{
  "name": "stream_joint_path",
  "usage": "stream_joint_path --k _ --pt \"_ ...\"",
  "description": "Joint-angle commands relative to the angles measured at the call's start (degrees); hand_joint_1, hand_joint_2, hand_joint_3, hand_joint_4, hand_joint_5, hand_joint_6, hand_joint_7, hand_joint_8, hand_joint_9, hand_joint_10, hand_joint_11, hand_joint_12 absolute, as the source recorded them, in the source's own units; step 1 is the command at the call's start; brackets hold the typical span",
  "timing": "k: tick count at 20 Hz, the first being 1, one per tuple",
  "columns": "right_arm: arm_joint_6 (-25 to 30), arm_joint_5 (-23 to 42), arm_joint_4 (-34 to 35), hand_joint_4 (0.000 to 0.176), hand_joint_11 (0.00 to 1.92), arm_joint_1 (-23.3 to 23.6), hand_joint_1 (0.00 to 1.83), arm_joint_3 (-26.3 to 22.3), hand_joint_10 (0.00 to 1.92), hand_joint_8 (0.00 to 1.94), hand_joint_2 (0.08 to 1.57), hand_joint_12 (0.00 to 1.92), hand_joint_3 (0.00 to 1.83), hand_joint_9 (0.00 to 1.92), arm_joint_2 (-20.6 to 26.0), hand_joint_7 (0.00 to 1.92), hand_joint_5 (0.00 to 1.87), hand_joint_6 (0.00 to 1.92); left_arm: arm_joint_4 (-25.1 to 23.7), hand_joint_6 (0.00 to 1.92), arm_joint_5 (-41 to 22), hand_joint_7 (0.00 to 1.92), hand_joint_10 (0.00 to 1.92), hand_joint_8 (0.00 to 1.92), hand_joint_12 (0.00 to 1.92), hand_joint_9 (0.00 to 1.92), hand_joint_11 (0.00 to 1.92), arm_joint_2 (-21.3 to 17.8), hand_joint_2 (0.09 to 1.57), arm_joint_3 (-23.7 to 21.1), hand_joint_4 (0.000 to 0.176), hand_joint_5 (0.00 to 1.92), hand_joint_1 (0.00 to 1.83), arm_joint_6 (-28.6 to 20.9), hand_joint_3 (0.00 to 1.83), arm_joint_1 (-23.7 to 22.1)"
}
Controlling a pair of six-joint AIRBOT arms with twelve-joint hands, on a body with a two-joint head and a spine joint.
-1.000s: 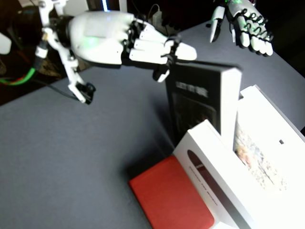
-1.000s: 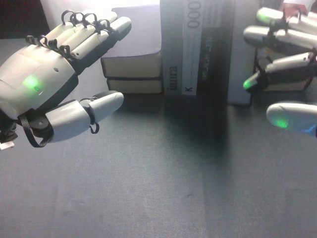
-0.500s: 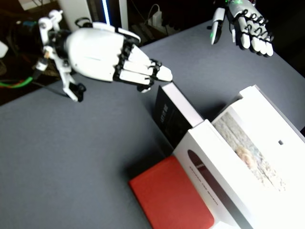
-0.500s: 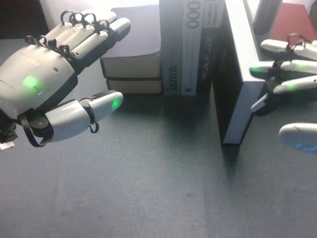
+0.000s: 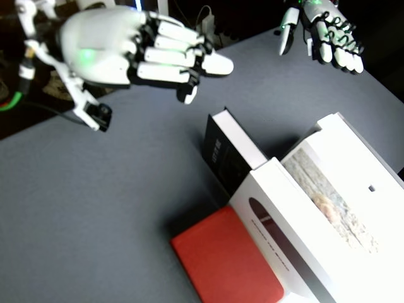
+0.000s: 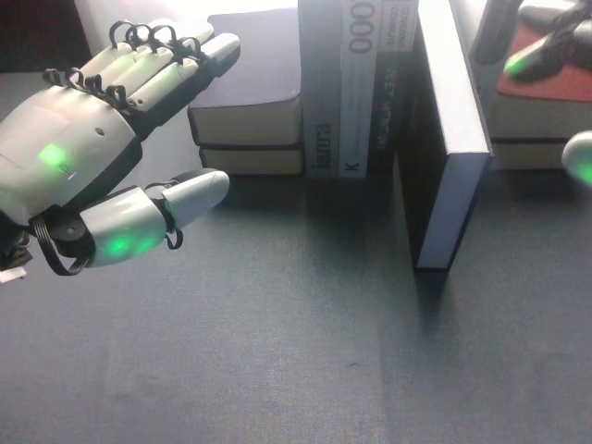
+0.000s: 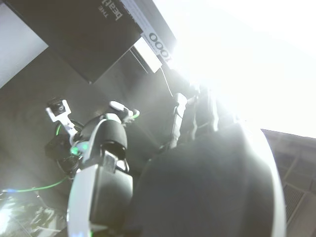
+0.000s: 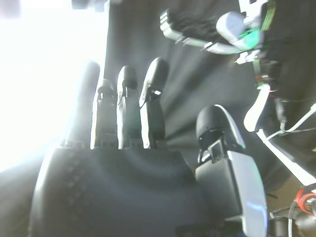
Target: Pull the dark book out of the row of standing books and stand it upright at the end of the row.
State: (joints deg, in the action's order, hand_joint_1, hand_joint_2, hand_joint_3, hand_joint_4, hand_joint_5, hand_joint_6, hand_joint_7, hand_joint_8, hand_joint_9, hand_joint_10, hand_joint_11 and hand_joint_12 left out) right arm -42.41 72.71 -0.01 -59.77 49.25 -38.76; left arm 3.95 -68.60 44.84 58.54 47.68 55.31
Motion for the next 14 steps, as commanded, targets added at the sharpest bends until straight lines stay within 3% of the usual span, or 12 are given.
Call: stream_joint_path --k 1,3,5,6,8,9,12,14 --pt "-0.5 8.8 2.3 0.0 0.0 0.0 0.02 -0.1 0.0 0.0 1.43 1.92 0.04 0.0 0.5 0.12 0.14 0.76 0.4 0.0 -8.2 0.0 0.0 0.0 0.0 0.0 0.0 0.1 1.38 -0.2 0.036 0.0 0.29 -0.1 0.0 -0.6" --pt "-2.1 11.5 5.3 0.0 0.0 -0.8 0.03 -0.5 0.0 0.0 1.44 1.92 0.02 0.0 0.8 0.01 0.03 0.63 0.9 0.0 -9.2 0.0 0.0 0.0 0.0 0.0 0.0 -0.1 1.38 -0.6 0.027 0.0 0.35 -0.1 0.0 -0.4" --pt "-3.3 14.5 8.8 0.0 0.0 -2.3 0.05 -1.2 0.0 0.0 1.44 1.92 0.02 0.0 0.9 0.0 0.0 0.54 1.4 0.0 -10.7 0.0 0.0 0.0 0.0 0.0 0.0 -0.1 1.39 -0.9 0.042 0.0 0.27 -0.1 0.0 -0.2" --pt "-3.5 15.9 10.1 0.0 0.0 -3.3 0.02 -1.4 0.0 0.0 1.42 1.92 0.01 0.0 0.9 0.0 0.0 0.4 1.5 0.0 -11.0 0.0 0.0 0.0 0.0 0.0 0.0 -0.2 1.4 -1.0 0.04 0.0 0.27 -0.1 0.01 -0.1" --pt "-4.1 18.6 12.3 0.0 0.0 -5.3 0.0 -1.7 0.0 0.0 1.36 1.92 0.0 0.0 0.9 0.0 0.0 0.18 1.8 0.0 -11.6 0.0 0.0 0.0 0.0 0.0 0.0 -0.7 1.39 -1.2 0.061 0.0 0.26 -0.1 0.0 -0.1" --pt "-4.2 20.1 13.5 0.0 0.0 -6.3 0.0 -1.8 0.0 0.0 1.36 1.92 0.0 0.0 0.9 0.0 0.0 0.11 1.9 0.0 -12.2 0.0 0.0 0.0 0.0 0.0 0.0 -0.9 1.39 -1.4 0.089 0.0 0.26 -0.1 0.0 -0.1" --pt "-4.3 24.7 16.5 0.0 0.0 -10.2 0.0 -2.4 0.0 0.0 1.36 1.92 0.0 0.0 1.5 0.0 0.0 0.0 2.0 0.0 -13.3 0.0 0.0 0.0 0.0 0.0 0.0 -1.5 1.37 -2.0 0.138 0.0 0.05 0.0 0.0 0.0" --pt "-4.6 27.2 17.9 0.0 0.0 -12.3 0.0 -2.7 0.0 0.0 1.36 1.92 0.0 0.0 1.8 0.0 0.0 0.0 2.0 0.0 -13.9 0.0 0.0 0.0 0.0 0.0 0.0 -2.2 1.36 -2.6 0.146 0.0 0.0 0.3 0.0 0.0"
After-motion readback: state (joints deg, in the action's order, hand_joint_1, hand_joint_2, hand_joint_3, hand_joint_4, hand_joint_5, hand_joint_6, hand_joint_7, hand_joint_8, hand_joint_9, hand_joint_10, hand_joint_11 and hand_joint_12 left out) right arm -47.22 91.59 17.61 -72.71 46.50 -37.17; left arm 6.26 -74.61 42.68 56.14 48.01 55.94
